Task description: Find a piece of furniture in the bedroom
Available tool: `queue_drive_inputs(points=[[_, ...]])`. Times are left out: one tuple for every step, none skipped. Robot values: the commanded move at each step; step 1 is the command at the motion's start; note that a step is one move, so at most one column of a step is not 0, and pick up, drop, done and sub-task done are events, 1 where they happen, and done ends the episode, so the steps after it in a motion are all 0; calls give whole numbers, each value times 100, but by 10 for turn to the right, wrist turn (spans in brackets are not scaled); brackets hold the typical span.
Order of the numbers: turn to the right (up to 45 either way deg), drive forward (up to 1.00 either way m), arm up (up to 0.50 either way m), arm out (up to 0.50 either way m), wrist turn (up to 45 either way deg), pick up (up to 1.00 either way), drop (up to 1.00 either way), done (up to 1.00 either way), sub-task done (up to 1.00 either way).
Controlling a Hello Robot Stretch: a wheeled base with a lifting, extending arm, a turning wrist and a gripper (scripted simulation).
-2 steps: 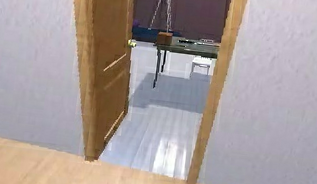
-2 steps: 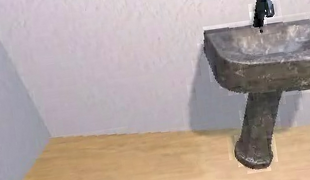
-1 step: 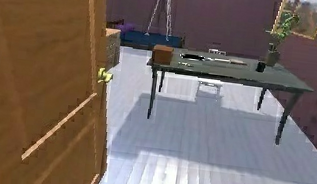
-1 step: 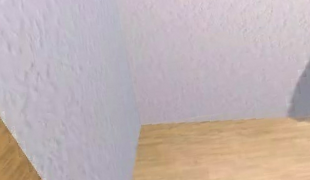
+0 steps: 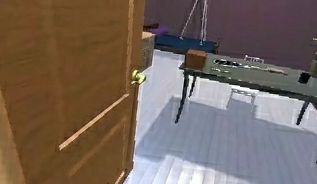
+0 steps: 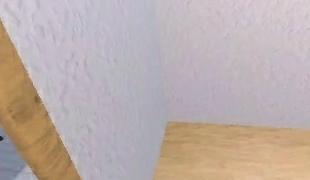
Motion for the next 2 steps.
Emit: queue_drive_inputs(points=[[0,10,0,0,0,0,0,0,0],[150,0,0,0,0,0,0,0,0]])
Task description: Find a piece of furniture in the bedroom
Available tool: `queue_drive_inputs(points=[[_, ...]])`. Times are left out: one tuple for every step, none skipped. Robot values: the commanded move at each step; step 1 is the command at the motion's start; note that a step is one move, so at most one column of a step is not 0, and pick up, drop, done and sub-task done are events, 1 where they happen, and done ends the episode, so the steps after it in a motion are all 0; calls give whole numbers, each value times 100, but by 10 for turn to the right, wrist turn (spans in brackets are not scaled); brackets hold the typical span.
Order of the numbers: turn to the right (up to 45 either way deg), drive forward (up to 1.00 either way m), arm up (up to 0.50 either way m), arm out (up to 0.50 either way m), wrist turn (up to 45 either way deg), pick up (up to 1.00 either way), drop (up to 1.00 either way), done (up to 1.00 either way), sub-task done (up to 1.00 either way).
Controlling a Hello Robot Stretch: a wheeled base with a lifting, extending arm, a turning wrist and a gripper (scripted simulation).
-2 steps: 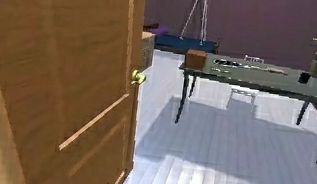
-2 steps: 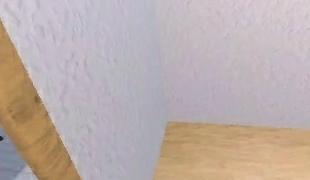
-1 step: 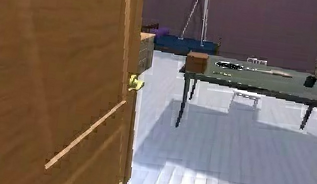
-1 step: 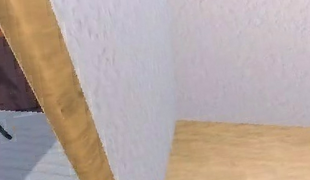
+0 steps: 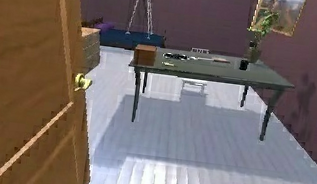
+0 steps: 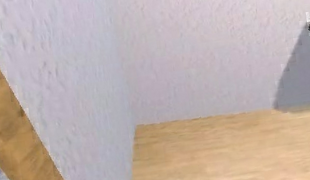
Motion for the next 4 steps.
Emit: queue_drive_inputs(points=[[0,100,0,0,0,0,0,0,0],[30,0,0,0,0,0,0,0,0],[0,50,0,0,0,0,0,0,0],[-450,0,0,0,0,0,0,0,0]])
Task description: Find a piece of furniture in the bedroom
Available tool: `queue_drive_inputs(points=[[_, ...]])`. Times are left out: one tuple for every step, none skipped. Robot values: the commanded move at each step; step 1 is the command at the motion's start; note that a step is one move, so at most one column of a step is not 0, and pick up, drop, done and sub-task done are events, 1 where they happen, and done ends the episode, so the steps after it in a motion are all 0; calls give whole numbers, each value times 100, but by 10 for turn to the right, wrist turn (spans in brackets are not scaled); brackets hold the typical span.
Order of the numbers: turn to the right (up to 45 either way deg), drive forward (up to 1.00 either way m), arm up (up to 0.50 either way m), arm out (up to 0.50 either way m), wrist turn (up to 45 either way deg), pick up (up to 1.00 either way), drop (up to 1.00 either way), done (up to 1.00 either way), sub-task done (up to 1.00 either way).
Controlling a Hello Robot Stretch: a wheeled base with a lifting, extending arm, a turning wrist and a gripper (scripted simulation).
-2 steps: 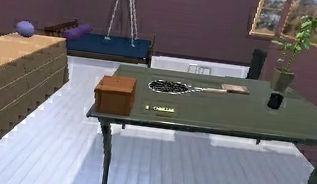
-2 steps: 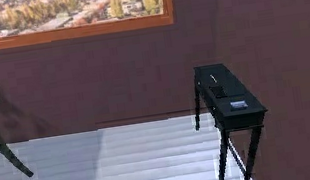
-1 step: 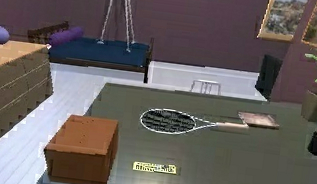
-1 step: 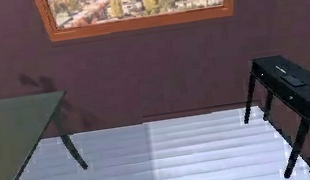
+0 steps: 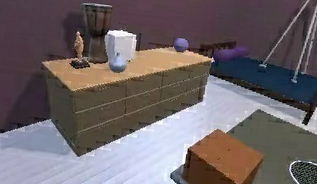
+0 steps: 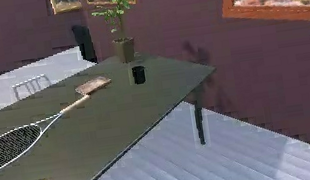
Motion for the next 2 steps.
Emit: queue_drive_inputs(points=[[-420,0,0,0,0,0,0,0,0],[0,25,0,0,0,0,0,0,0]])
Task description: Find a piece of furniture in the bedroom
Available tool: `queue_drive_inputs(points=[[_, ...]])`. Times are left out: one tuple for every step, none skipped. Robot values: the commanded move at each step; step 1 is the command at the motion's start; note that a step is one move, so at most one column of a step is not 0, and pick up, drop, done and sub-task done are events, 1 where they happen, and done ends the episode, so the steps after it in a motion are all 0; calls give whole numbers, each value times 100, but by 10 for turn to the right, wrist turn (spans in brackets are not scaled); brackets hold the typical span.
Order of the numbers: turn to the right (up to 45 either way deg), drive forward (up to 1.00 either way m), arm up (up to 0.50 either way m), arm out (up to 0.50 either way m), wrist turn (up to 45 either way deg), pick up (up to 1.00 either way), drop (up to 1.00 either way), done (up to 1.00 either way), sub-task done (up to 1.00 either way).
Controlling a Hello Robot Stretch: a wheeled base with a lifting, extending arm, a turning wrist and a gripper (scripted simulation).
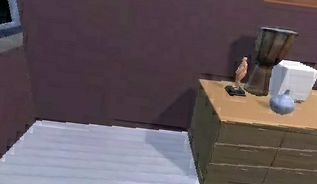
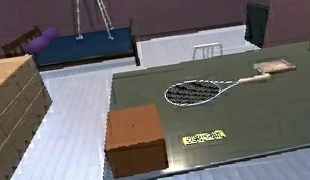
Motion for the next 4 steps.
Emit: queue_drive_inputs(points=[[0,15,0,0,0,0,0,0,0],[390,0,0,0,0,0,0,0,0],[0,55,0,0,0,0,0,0,0],[360,0,0,0,0,0,0,0,0]])
